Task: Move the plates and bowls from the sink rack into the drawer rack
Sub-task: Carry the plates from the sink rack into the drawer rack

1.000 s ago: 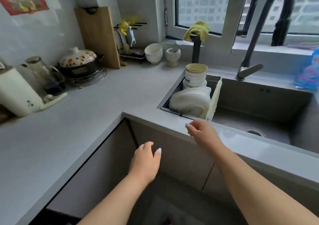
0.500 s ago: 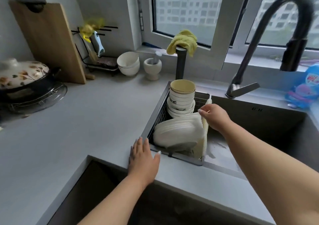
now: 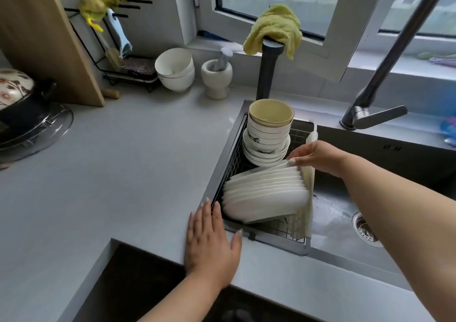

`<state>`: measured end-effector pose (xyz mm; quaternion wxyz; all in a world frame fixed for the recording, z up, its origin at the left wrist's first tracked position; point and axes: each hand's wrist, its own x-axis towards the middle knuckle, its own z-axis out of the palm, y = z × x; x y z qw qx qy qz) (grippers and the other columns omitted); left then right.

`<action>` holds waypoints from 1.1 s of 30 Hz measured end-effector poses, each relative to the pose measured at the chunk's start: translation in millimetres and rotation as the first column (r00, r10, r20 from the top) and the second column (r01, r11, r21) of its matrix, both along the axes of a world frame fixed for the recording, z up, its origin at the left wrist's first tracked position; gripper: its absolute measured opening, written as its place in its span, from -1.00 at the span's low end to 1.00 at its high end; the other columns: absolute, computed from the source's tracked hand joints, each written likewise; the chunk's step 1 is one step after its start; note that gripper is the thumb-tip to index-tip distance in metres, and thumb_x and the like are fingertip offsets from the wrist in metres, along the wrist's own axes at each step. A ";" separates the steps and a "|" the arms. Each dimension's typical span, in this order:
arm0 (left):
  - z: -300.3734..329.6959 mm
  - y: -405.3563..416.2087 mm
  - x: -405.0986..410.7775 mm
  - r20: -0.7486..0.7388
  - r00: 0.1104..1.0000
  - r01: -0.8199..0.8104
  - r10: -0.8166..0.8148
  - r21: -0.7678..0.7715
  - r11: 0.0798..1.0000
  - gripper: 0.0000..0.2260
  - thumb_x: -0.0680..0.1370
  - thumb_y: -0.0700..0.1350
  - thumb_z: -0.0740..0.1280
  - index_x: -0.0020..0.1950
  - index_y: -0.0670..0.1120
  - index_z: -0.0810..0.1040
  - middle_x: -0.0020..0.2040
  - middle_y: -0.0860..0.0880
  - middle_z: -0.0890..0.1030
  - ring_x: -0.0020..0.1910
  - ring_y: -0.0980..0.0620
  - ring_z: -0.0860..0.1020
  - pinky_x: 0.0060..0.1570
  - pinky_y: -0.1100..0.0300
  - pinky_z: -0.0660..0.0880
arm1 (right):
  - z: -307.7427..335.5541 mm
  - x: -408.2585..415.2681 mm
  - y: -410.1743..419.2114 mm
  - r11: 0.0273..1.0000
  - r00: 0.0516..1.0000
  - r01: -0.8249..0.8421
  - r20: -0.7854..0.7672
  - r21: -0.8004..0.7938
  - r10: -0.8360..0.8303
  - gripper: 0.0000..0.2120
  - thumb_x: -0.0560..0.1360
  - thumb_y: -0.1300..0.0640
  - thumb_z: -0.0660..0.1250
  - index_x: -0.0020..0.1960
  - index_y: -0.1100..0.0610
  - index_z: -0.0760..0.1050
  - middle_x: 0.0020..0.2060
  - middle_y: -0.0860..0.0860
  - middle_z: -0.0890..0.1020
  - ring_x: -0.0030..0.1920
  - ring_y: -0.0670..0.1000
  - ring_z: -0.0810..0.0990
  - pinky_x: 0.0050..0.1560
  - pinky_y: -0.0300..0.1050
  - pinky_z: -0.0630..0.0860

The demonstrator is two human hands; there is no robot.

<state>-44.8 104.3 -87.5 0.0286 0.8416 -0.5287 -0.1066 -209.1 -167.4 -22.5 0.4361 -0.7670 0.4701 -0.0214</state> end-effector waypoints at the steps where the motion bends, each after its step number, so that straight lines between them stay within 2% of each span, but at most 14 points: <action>1: -2.5 0.6 0.2 -0.004 1.000 -0.001 0.001 -0.004 1.000 -0.17 0.29 0.31 -0.60 0.46 -0.12 -0.46 0.47 -0.09 -0.46 0.49 -0.01 -0.42 0.38 0.05 -0.45 | 0.5 1.2 0.3 1.000 1.000 0.000 0.013 -0.012 0.000 -0.81 0.41 0.01 0.46 -0.06 0.10 0.67 -0.13 -0.03 0.69 -0.05 -0.06 0.61 0.06 -0.19 0.47; 3: -7.2 0.5 1.9 -0.003 1.000 -0.020 0.020 -0.004 1.000 -0.17 0.37 0.33 -0.55 0.51 -0.15 -0.31 0.54 -0.14 -0.30 0.53 -0.04 -0.30 0.40 0.04 -0.38 | 1.2 5.0 1.6 0.998 0.998 0.017 0.060 -0.063 -0.014 -0.82 0.43 0.07 0.44 -0.10 0.19 0.65 -0.25 0.00 0.65 -0.20 -0.09 0.56 -0.11 -0.25 0.47; 5: -9.3 -0.9 2.7 -0.031 0.999 -0.025 0.026 0.035 0.999 -0.22 0.54 0.30 -0.32 0.54 -0.22 0.09 0.55 -0.22 0.10 0.54 -0.12 0.09 0.42 -0.01 -0.09 | 3.6 10.0 4.6 0.992 0.996 0.018 0.086 -0.122 -0.008 -0.89 0.46 0.10 0.41 -0.15 0.14 0.62 -0.32 -0.03 0.61 -0.27 -0.11 0.53 -0.19 -0.29 0.45; 6: -8.4 -1.6 2.6 -0.052 0.998 -0.033 0.035 0.028 0.999 -0.25 0.57 0.28 -0.23 0.50 -0.24 0.21 0.51 -0.23 0.24 0.50 -0.13 0.22 0.40 -0.02 0.00 | 4.8 12.5 5.6 0.989 0.996 0.006 0.087 -0.151 0.008 -0.90 0.47 0.10 0.40 -0.15 0.12 0.61 -0.33 -0.05 0.60 -0.28 -0.11 0.52 -0.22 -0.30 0.44; 7: -7.6 -1.9 2.8 -0.036 0.999 -0.023 0.023 0.020 1.000 -0.27 0.58 0.27 -0.22 0.51 -0.24 0.19 0.52 -0.23 0.23 0.50 -0.13 0.22 0.40 -0.02 0.00 | 5.7 14.4 5.7 0.983 0.997 -0.013 0.077 -0.182 0.028 -0.90 0.47 0.09 0.40 -0.14 0.12 0.61 -0.32 -0.05 0.59 -0.27 -0.09 0.53 -0.22 -0.31 0.44; 10: -8.9 0.8 1.9 -0.008 1.000 0.003 -0.003 -0.048 0.999 -0.24 0.46 0.31 -0.43 0.51 -0.16 -0.27 0.56 -0.14 -0.21 0.55 -0.06 -0.20 0.42 0.03 -0.30 | 7.5 17.1 5.3 0.965 0.997 -0.068 0.019 -0.252 0.075 -0.85 0.47 0.07 0.41 -0.07 0.16 0.62 -0.25 -0.02 0.60 -0.23 -0.06 0.54 -0.19 -0.28 0.44; 13: -9.9 1.2 3.3 0.022 1.000 -0.010 0.012 -0.075 0.997 -0.22 0.42 0.32 -0.51 0.50 -0.15 -0.28 0.54 -0.12 -0.22 0.54 -0.04 -0.22 0.46 0.04 -0.30 | 7.3 18.4 9.2 0.959 0.997 -0.079 -0.004 -0.272 0.081 -0.83 0.42 0.08 0.47 -0.05 0.13 0.60 -0.21 -0.05 0.60 -0.20 -0.10 0.53 -0.19 -0.34 0.39; 16: -2.4 2.0 2.6 -0.016 1.000 0.003 -0.004 -0.020 1.000 -0.21 0.32 0.29 -0.56 0.44 -0.14 -0.44 0.47 -0.09 -0.41 0.52 -0.02 -0.35 0.48 0.04 -0.35 | 5.2 21.4 13.0 0.959 0.998 -0.027 0.040 -0.281 0.039 -0.83 0.40 0.13 0.48 -0.05 0.17 0.62 -0.20 -0.01 0.60 -0.18 -0.06 0.53 -0.21 -0.37 0.39; 18: 0.8 1.3 2.6 -0.010 1.000 0.014 -0.014 0.001 1.000 -0.21 0.30 0.28 -0.56 0.42 -0.14 -0.46 0.44 -0.09 -0.45 0.50 -0.01 -0.37 0.47 0.03 -0.34 | 5.8 23.2 16.0 0.961 0.997 0.010 0.076 -0.278 0.011 -0.82 0.40 0.14 0.48 -0.05 0.22 0.63 -0.18 0.04 0.62 -0.16 -0.02 0.54 -0.16 -0.30 0.45; 20: 0.4 1.6 3.0 -0.019 1.000 0.011 -0.011 -0.002 1.000 -0.22 0.30 0.27 -0.55 0.42 -0.14 -0.46 0.43 -0.08 -0.46 0.48 -0.01 -0.39 0.46 0.04 -0.35 | 6.7 24.7 17.7 0.961 0.993 0.047 0.118 -0.271 -0.015 -0.78 0.39 0.12 0.49 -0.05 0.25 0.63 -0.14 0.11 0.66 -0.14 0.02 0.57 -0.03 -0.12 0.55; 22: 2.2 2.5 3.2 -0.022 1.000 0.011 -0.010 0.016 1.000 -0.22 0.30 0.27 -0.54 0.42 -0.14 -0.46 0.44 -0.09 -0.46 0.47 0.00 -0.41 0.46 0.04 -0.36 | 9.6 26.3 18.4 0.956 0.990 0.073 0.136 -0.283 -0.035 -0.75 0.39 0.10 0.49 -0.05 0.27 0.64 -0.10 0.18 0.67 -0.13 0.08 0.59 0.06 0.03 0.56; 25: -0.6 2.6 3.6 -0.009 1.000 0.013 -0.012 0.031 0.999 -0.23 0.34 0.29 -0.55 0.43 -0.14 -0.46 0.44 -0.09 -0.45 0.47 -0.01 -0.41 0.45 0.05 -0.36 | 17.8 30.2 19.4 0.957 0.988 0.079 0.151 -0.280 -0.037 -0.75 0.40 0.09 0.48 -0.05 0.26 0.63 -0.09 0.22 0.67 -0.04 0.24 0.63 0.06 0.15 0.58; 29: -0.6 3.0 3.8 -0.034 0.999 0.028 -0.028 0.000 1.000 -0.25 0.36 0.31 -0.46 0.43 -0.09 -0.52 0.44 -0.07 -0.50 0.46 0.01 -0.44 0.47 0.04 -0.35 | 32.2 35.7 23.3 0.952 0.990 0.049 0.142 -0.302 -0.005 -0.76 0.43 0.07 0.45 -0.05 0.25 0.62 -0.13 0.17 0.66 -0.14 0.13 0.59 -0.07 -0.03 0.55; 33: 4.6 -14.1 3.9 -0.103 0.984 0.133 -0.143 -0.099 0.986 -0.16 0.38 0.41 -0.29 0.46 -0.05 -0.53 0.45 0.01 -0.54 0.45 0.06 -0.49 0.47 0.07 -0.39 | 38.8 34.1 26.0 0.949 0.989 0.077 0.141 -0.307 -0.035 -0.75 0.42 0.05 0.46 -0.06 0.25 0.62 -0.16 0.15 0.66 -0.20 0.04 0.54 -0.14 -0.13 0.49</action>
